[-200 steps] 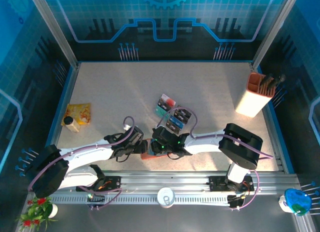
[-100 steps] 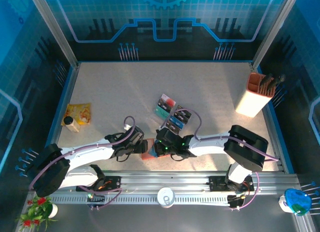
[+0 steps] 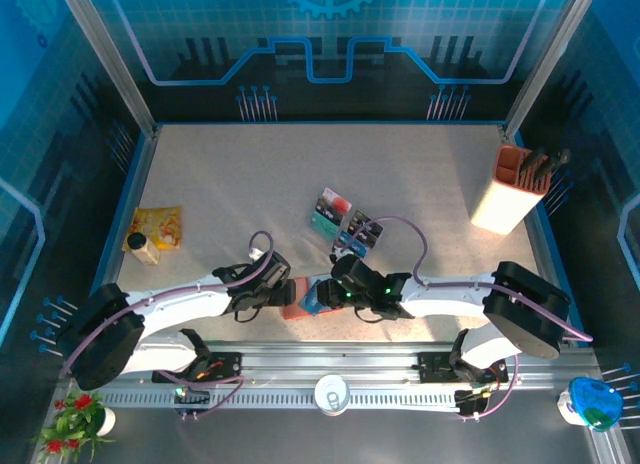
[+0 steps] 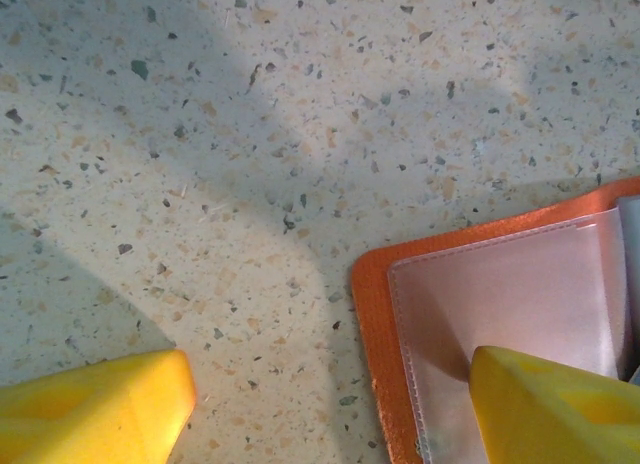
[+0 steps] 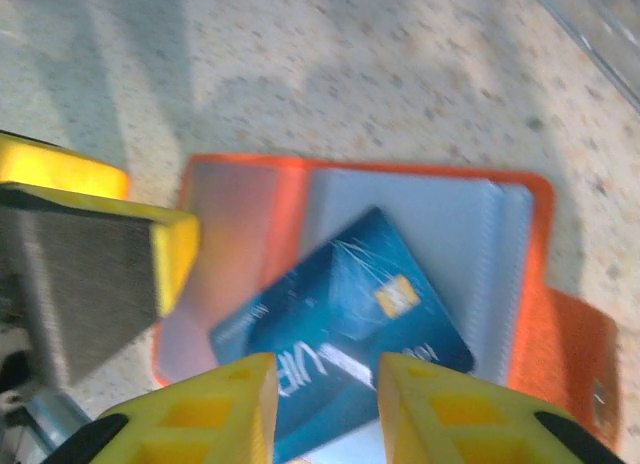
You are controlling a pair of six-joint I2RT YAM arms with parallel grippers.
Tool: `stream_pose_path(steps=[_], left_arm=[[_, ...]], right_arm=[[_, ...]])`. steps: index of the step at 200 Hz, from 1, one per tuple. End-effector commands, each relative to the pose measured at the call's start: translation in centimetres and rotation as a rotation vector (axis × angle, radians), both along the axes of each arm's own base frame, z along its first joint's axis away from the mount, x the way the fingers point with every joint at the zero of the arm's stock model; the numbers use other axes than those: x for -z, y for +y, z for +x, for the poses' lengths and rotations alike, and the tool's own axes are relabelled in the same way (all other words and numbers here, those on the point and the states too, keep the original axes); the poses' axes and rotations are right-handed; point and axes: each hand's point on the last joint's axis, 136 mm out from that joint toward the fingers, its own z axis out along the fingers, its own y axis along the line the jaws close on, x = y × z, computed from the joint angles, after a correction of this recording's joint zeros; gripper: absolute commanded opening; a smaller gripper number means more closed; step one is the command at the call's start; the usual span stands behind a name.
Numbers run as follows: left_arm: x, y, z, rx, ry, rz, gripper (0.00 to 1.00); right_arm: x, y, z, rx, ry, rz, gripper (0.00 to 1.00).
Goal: Put the credit cards into the card holder
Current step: Insert the credit card into the card slot.
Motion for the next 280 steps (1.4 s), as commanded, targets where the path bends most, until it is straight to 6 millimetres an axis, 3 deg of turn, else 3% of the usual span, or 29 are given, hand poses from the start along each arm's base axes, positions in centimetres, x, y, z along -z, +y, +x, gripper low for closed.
stream_pose_path(steps=[1, 57, 138, 164, 224, 280], left_arm=[[1.5, 0.0, -0.2, 0.021, 0.034, 0.016, 0.76], [1.5, -0.5, 0.1, 0.033, 0.037, 0.013, 0.76], [1.7, -0.4, 0.0, 0.03, 0.041, 0.013, 0.76], [1.7, -0.4, -0.1, 0.033, 0.042, 0.01, 0.76], [1.6, -0.5, -0.1, 0.034, 0.041, 0.006, 0.76], [1.7, -0.5, -0.1, 0.033, 0.044, 0.005, 0.76]], right_arm=[[0.2, -0.9, 0.1, 0.07, 0.017, 0.031, 0.36], [1.0, -1.8, -0.1, 0.125, 0.039, 0.063, 0.38], [1.2, 0.0, 0.7, 0.136, 0.063, 0.164, 0.38], [1.4, 0.2, 1.0, 0.148, 0.076, 0.202, 0.36], [1.8, 0.3, 1.4, 0.165, 0.108, 0.257, 0.19], [1.9, 0.9, 1.9, 0.166, 0.124, 0.335, 0.22]])
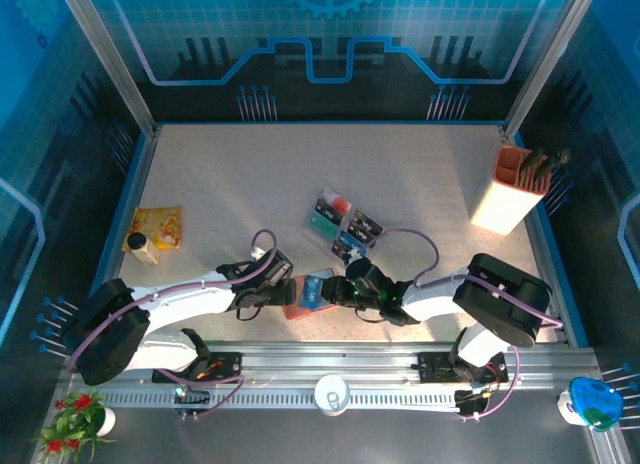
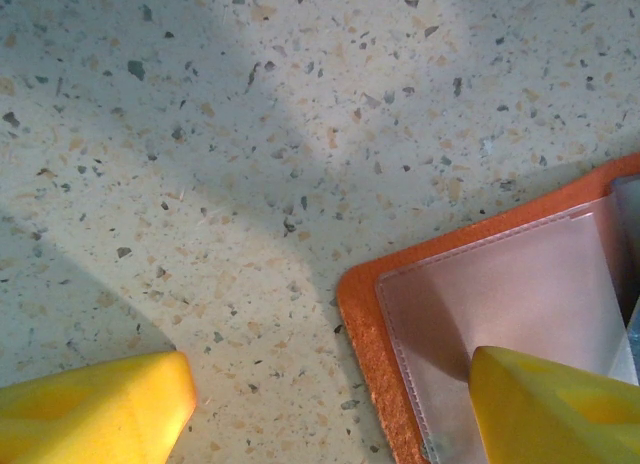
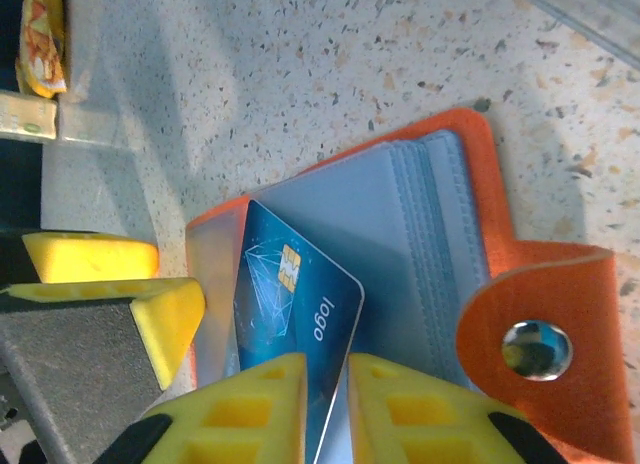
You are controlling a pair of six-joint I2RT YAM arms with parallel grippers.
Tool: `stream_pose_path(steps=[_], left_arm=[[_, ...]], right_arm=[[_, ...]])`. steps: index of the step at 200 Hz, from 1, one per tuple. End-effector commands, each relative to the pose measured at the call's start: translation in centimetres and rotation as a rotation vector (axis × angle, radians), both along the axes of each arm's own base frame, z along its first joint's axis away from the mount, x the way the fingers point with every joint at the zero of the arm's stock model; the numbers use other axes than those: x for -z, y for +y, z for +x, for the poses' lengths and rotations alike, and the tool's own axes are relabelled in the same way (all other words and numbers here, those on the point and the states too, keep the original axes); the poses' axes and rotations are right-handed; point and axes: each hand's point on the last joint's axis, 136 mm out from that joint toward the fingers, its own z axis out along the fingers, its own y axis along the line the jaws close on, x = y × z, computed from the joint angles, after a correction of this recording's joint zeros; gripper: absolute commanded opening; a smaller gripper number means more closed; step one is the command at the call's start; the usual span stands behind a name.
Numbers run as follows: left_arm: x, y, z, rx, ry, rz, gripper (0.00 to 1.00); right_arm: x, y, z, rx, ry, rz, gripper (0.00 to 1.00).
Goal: Put the credit cards into the card holder
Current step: Insert the credit card into the card slot.
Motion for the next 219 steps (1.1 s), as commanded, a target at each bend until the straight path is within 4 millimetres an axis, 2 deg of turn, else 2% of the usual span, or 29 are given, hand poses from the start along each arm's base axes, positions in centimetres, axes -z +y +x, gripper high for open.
stream_pose_path(steps=[1, 37, 100, 140, 219], left_arm=[[1.5, -0.5, -0.2, 0.027, 0.023, -0.023, 0.76], [1.5, -0.5, -0.2, 0.028, 0.025, -0.023, 0.76], [1.6, -0.4, -0.3, 0.031, 0.027, -0.017, 0.76], [1.7, -0.4, -0.3, 0.03, 0.028, -0.016, 0.76], [1.8, -0.4, -0.2, 0.032, 0.03, -0.013, 0.76]], right_arm=[[0.1, 0.3, 0.3, 0.005, 0.008, 0.048, 0.22], [0.6, 0.6, 0.4, 0.008, 0.021, 0.062, 0.2], [0.7, -0.6, 0.7, -0.011, 0.014, 0.007, 0.0], [1.0, -1.3, 0.8, -0.059, 0.015, -0.053, 0.0], [1.0, -0.6, 0.7, -0.211, 0.03, -0.127, 0.0]])
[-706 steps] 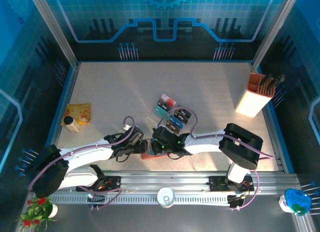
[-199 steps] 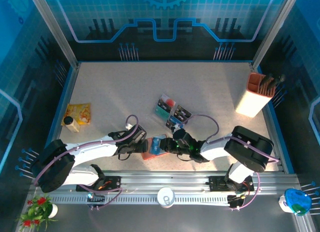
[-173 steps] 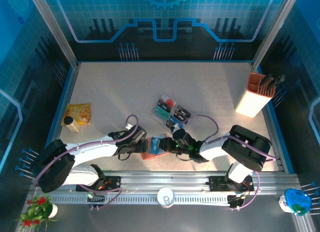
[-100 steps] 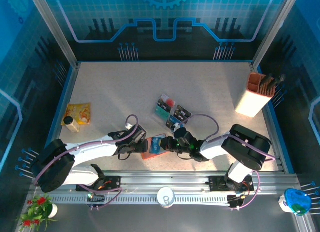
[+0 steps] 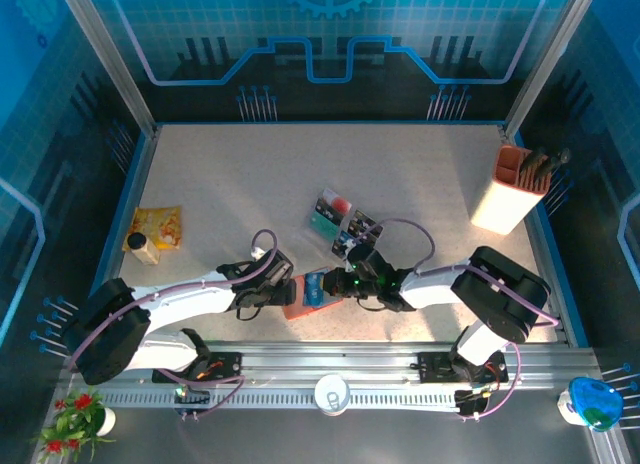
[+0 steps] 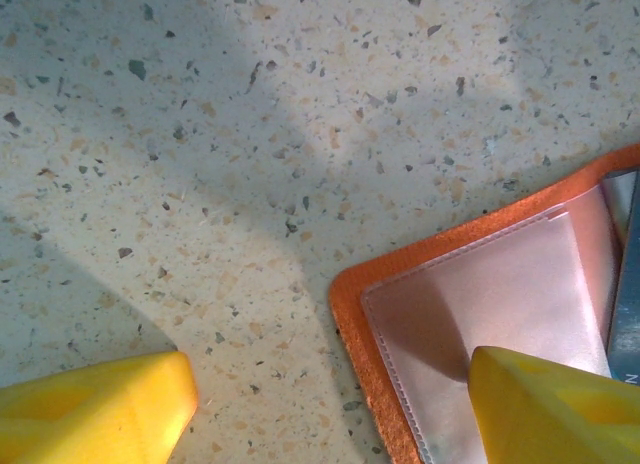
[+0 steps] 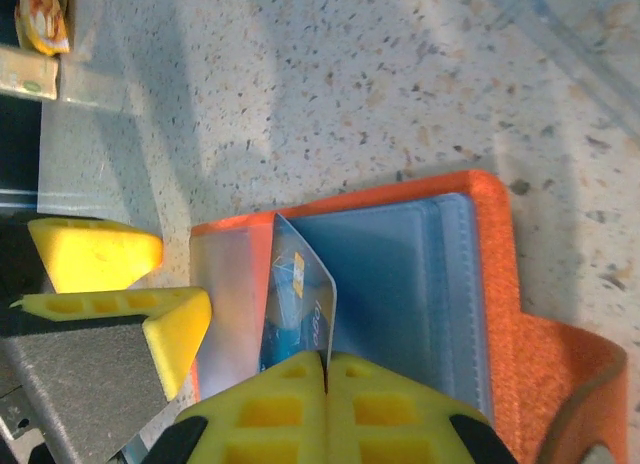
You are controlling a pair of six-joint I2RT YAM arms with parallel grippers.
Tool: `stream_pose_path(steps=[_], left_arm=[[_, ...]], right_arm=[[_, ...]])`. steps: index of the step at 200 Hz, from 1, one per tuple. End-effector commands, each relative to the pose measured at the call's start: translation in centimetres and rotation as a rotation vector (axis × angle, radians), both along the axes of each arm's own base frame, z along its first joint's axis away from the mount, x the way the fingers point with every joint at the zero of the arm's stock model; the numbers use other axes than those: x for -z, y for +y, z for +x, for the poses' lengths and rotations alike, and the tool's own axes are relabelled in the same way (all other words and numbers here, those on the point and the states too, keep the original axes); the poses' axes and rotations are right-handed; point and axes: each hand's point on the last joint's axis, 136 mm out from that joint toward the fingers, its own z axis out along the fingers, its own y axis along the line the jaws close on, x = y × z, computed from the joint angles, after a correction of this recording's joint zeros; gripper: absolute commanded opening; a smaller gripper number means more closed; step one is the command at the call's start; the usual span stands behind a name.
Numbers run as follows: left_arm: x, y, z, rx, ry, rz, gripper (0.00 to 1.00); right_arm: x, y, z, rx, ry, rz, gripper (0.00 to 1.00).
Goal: Put the credit cards into the card holder
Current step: Insert the credit card into the card slot.
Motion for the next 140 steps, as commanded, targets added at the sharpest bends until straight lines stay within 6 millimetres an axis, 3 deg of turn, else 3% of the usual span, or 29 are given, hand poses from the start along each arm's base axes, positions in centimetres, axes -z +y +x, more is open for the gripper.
stream_pose_path(steps=[1, 140], left_arm=[[1.7, -0.5, -0.2, 0.033, 0.028, -0.016, 0.76], [1.7, -0.6, -0.1, 0.041, 0.028, -0.014, 0.76]], right_arm=[[1.4, -0.8, -0.7, -0.073, 0.031, -0.093, 0.0], [2.3, -0.5, -1.3, -0.197, 0.116, -0.156, 0.0]])
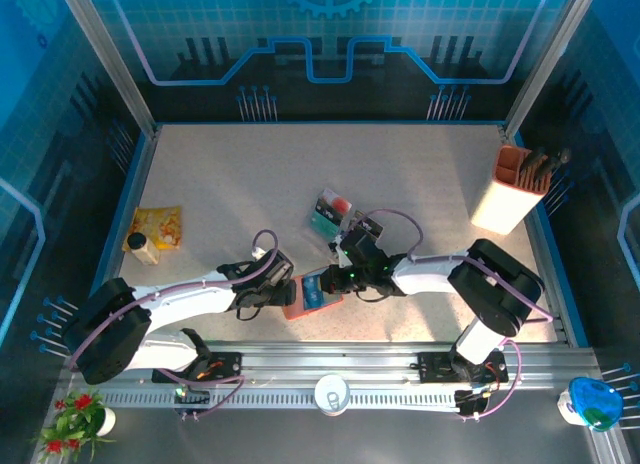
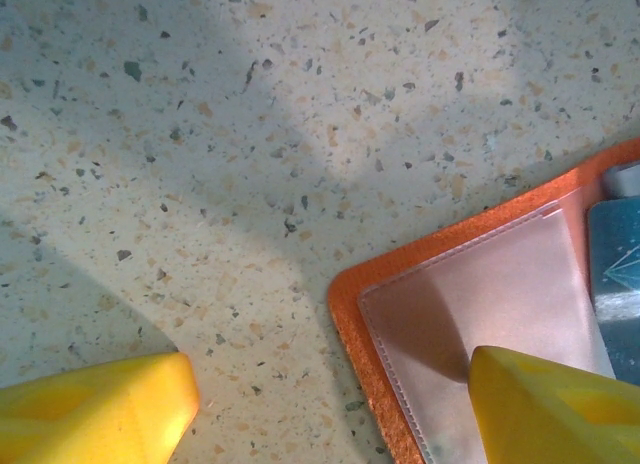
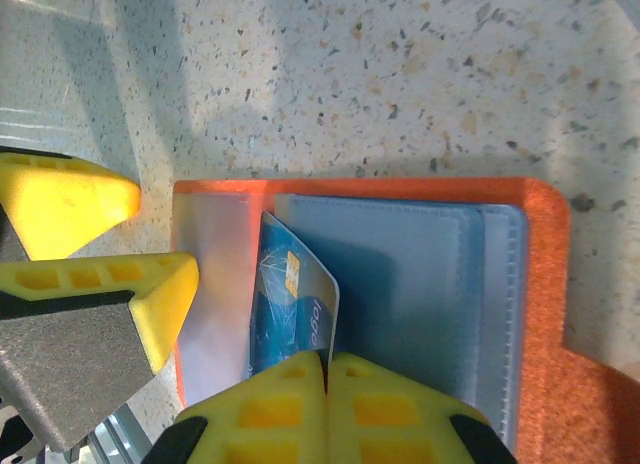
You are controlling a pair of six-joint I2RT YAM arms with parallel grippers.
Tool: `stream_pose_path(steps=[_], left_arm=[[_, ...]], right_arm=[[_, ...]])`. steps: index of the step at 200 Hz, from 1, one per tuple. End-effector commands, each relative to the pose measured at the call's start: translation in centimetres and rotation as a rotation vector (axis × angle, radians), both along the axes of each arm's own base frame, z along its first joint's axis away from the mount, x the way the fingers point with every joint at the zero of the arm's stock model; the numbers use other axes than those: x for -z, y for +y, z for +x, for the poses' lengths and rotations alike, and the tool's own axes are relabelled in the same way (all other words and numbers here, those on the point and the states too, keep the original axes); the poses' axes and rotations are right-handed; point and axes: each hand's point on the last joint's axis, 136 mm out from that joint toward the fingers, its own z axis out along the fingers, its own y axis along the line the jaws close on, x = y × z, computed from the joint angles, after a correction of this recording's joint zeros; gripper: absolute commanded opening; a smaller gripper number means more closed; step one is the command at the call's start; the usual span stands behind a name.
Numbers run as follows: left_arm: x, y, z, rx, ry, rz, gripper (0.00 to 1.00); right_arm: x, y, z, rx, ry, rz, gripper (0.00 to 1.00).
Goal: Put the credit cards into the card holder
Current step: Insert the credit card into the card slot, then rotate the card holder at the bottom-center of the table.
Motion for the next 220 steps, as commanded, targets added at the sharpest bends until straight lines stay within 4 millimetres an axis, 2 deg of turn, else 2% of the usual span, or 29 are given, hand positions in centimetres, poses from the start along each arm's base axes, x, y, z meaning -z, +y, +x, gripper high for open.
stream_pose_path(steps=[1, 48, 134, 155, 181, 199, 220], left_arm=[[1.7, -0.6, -0.1, 0.025, 0.029, -0.023, 0.76], [1.7, -0.7, 0.0, 0.025, 0.028, -0.026, 0.76], [1.5, -0.9, 0.1, 0.027, 0.026, -0.028, 0.76], [1.4, -1.0, 0.1, 0.028, 0.026, -0.03, 0.76], [1.3, -1.1, 0.2, 0.028, 0.024, -0.037, 0.76], [1.1, -1.2, 0.3, 0.027, 0.02, -0.044, 0.76], [1.0, -1.3, 0.3, 0.03, 0.018, -0.048, 0.76]], right_arm=[[1.8, -1.0, -0.9, -0.032, 0.06, -0.074, 0.0], [2.1, -0.4, -0.9, -0.051, 0.08, -0.076, 0.0], [2.5, 2.2, -1.6, -0.118, 0.089, -0.095, 0.0], [1.5, 1.8, -1.3, -0.11, 0.066, -0.083, 0.15], [-1.1, 0.6, -0.8, -0.079, 0.017, -0.036, 0.32], [-2.8, -0.7, -0.5, -0.055, -0.03, -0.03, 0.35], [-3.7, -2.4, -0.1, -0.03, -0.087, -0.08, 0.36]])
